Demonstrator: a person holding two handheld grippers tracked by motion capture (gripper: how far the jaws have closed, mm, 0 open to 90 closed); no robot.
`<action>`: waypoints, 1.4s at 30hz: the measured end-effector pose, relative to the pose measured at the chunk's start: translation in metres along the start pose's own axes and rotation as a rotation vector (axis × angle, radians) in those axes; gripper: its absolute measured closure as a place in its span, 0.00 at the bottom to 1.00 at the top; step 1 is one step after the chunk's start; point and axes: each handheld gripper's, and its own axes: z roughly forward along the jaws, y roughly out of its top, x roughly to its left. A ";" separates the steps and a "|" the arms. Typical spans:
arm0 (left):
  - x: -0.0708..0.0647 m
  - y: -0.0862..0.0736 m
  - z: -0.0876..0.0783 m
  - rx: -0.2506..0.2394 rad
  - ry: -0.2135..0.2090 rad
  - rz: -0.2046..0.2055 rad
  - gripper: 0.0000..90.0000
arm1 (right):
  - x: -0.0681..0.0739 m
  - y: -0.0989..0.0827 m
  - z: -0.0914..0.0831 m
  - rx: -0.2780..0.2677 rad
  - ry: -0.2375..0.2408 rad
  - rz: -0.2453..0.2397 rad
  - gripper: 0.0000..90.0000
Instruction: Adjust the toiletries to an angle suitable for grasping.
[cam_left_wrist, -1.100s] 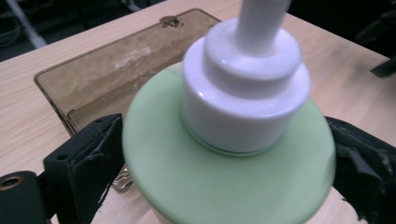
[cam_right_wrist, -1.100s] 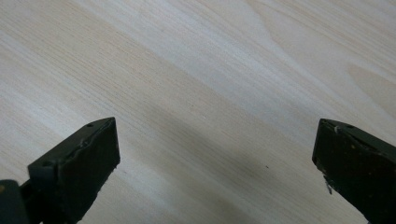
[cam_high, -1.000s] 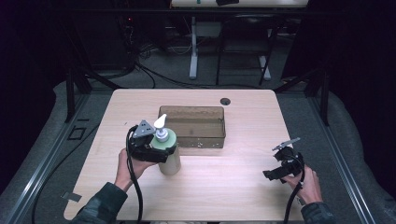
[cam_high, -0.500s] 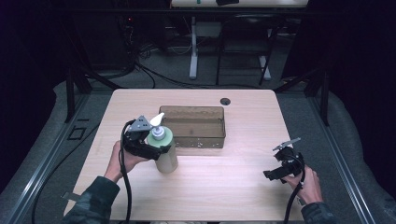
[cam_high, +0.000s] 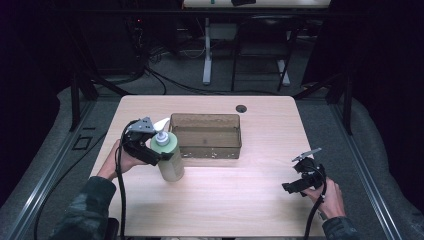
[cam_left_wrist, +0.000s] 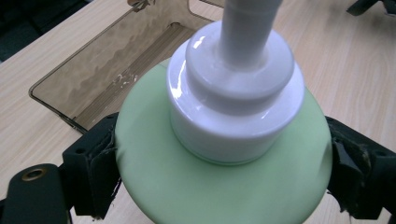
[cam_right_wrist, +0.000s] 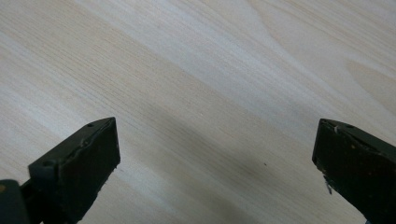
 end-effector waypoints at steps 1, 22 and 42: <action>0.001 -0.001 0.000 -0.002 -0.002 -0.003 0.13 | 0.000 0.000 0.000 0.000 0.000 0.001 0.00; -0.010 0.024 -0.036 -0.026 0.086 -0.159 0.00 | 0.000 0.000 0.000 0.005 -0.007 -0.002 0.00; -0.012 0.072 -0.058 0.078 0.150 -0.221 0.00 | -0.002 0.000 0.001 0.008 -0.014 -0.011 0.00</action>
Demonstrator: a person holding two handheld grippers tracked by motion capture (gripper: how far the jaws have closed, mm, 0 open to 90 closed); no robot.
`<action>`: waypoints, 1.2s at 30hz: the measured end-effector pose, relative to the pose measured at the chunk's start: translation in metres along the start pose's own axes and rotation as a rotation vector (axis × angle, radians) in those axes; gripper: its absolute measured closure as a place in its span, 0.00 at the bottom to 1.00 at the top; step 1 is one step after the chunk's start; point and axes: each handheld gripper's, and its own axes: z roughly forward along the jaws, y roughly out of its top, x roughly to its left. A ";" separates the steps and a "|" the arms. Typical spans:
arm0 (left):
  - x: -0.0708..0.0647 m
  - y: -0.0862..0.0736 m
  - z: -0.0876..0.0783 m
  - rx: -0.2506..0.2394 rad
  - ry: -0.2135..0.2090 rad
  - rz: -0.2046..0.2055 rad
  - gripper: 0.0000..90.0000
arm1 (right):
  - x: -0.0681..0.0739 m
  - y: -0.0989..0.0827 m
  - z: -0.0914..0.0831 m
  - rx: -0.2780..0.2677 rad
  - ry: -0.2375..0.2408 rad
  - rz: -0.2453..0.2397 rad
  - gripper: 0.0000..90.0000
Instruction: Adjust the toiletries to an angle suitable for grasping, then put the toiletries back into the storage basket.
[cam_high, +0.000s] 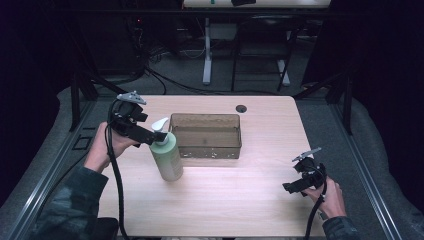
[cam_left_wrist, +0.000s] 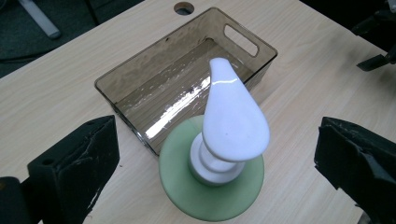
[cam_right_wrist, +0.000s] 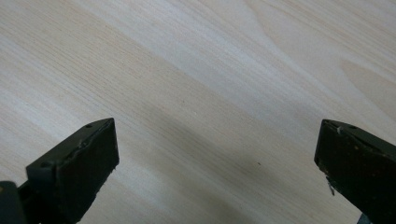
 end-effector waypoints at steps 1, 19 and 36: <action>-0.001 0.003 -0.001 0.009 0.005 -0.003 0.01 | 0.000 0.000 0.000 0.000 0.000 0.000 0.00; -0.005 0.021 0.009 0.168 0.020 0.012 0.23 | -0.001 -0.001 0.002 0.015 0.008 0.004 0.00; -0.004 0.028 0.011 0.209 0.008 0.029 0.60 | -0.001 -0.002 0.002 0.019 -0.004 -0.008 0.00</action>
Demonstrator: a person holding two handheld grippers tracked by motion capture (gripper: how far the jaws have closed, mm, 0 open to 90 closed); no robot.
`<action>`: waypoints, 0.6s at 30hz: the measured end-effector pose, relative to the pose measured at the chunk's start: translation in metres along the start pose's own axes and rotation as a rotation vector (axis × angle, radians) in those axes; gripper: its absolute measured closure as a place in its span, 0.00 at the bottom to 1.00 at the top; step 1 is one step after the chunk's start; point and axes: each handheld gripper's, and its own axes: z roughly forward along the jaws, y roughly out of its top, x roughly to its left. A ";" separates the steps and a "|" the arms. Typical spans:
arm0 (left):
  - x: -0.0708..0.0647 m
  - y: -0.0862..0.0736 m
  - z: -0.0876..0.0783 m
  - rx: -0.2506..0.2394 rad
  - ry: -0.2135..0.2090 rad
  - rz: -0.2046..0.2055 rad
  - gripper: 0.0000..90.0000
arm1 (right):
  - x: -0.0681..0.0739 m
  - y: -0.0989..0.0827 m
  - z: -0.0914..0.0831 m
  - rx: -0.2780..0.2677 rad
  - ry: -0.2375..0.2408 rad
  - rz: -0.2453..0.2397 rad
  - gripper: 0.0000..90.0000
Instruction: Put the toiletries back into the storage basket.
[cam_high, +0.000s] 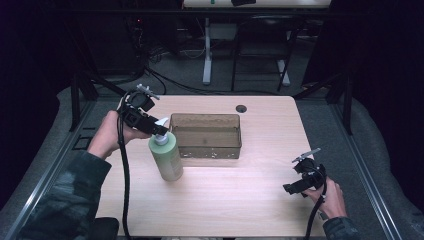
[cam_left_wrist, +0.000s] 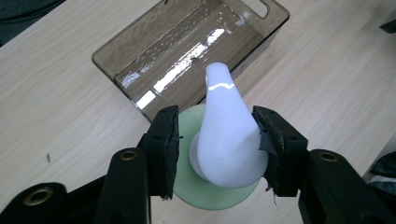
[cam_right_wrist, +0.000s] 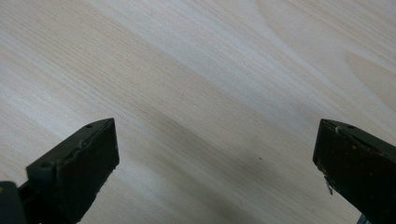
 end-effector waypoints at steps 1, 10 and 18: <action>0.000 0.000 0.000 0.000 0.000 0.000 0.61 | 0.000 0.000 0.000 0.000 0.000 0.000 0.00; -0.001 -0.002 0.001 -0.017 -0.023 0.010 0.69 | 0.001 -0.001 0.000 -0.001 -0.007 -0.005 0.00; -0.001 -0.002 0.001 -0.020 -0.024 0.016 0.70 | 0.001 -0.001 -0.001 -0.008 -0.006 -0.001 0.00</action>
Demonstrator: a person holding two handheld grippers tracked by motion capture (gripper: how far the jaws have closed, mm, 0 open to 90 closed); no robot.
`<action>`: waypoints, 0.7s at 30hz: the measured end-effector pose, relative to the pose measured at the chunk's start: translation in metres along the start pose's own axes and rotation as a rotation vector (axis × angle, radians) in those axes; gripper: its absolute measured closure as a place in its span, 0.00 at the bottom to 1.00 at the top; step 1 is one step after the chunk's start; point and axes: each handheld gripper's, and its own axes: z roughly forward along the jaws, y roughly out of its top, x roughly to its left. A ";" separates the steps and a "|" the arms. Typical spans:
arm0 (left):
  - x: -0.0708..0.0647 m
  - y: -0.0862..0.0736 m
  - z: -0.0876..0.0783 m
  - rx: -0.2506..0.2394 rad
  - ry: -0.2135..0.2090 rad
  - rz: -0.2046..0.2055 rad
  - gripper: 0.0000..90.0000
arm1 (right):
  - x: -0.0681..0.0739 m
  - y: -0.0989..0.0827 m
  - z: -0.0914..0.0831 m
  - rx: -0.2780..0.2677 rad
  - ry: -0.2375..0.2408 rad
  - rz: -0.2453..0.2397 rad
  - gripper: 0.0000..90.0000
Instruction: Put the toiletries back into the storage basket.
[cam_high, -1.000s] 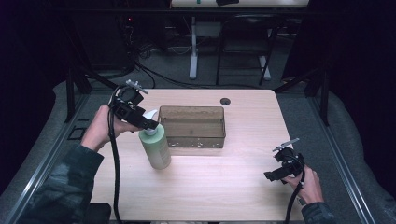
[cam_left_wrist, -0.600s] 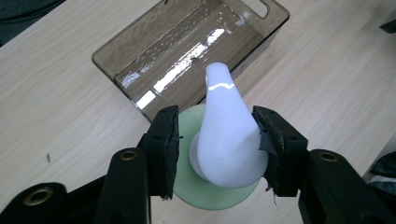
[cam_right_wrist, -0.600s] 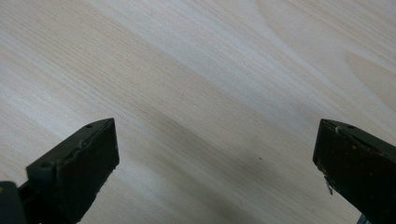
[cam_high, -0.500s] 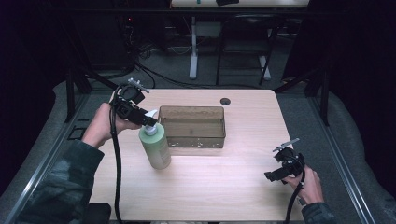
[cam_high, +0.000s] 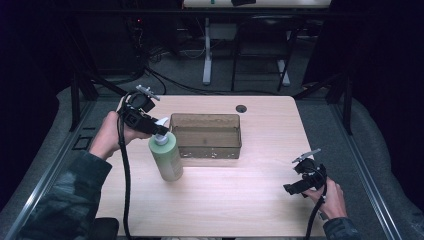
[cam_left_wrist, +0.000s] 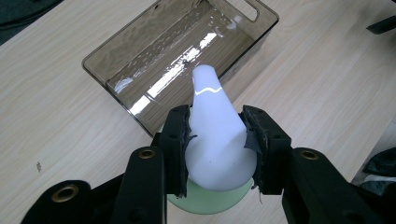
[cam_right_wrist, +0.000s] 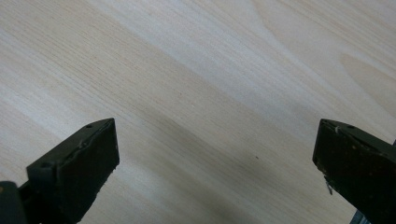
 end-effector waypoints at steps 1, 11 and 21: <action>0.000 0.000 0.000 -0.002 0.000 0.000 0.70 | 0.000 0.000 0.000 0.000 -0.001 0.000 0.00; 0.001 0.001 0.000 -0.004 -0.003 0.003 0.70 | -0.001 0.000 0.000 -0.001 0.002 -0.003 0.00; -0.001 0.005 -0.008 -0.010 0.001 0.020 0.70 | -0.001 0.000 -0.001 -0.002 0.002 0.000 0.00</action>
